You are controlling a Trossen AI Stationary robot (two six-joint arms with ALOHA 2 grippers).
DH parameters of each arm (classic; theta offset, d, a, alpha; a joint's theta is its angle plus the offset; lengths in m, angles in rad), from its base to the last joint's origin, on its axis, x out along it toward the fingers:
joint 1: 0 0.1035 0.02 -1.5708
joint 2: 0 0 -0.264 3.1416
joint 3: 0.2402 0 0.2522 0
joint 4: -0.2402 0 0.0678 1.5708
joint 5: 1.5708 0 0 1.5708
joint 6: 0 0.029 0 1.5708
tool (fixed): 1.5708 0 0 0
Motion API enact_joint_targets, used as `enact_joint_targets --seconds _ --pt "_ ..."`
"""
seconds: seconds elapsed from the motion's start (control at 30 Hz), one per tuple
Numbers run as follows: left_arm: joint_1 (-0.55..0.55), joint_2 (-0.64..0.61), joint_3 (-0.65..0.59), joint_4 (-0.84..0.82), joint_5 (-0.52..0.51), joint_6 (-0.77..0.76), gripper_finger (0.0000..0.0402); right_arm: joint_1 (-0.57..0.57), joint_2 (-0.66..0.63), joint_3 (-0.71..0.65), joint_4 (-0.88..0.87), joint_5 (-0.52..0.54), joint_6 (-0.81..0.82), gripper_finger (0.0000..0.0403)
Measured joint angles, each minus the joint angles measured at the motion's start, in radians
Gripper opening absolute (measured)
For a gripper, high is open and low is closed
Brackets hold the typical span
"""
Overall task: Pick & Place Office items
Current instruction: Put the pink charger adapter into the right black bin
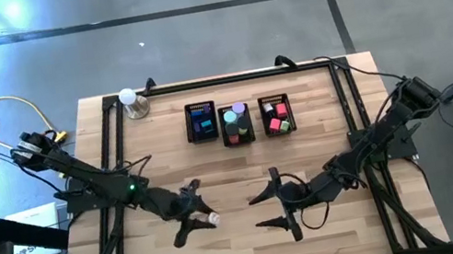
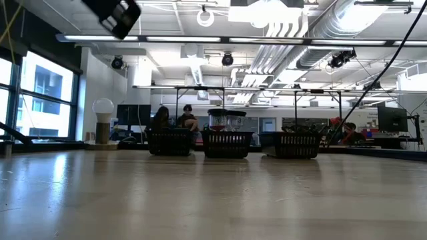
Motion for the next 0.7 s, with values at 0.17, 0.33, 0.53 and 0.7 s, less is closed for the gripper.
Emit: enact_joint_targets --seconds 0.17,0.33,0.53,0.7 --pt "0.036 0.000 0.000 0.150 -0.001 0.069 0.0125 0.004 0.000 0.000 -0.026 0.072 -0.065 0.0248" --pt "0.053 0.000 0.000 0.356 -0.022 0.156 0.0125 -0.009 0.000 0.000 -0.025 0.118 -0.058 0.0248" --pt "0.080 -0.001 0.001 0.504 -0.114 0.179 0.0125 -0.021 0.000 0.000 -0.028 0.156 -0.177 0.0248" --pt "0.159 0.002 0.001 0.512 -0.107 -0.012 0.0125 0.007 0.000 0.000 -0.003 0.244 -0.514 0.0248"
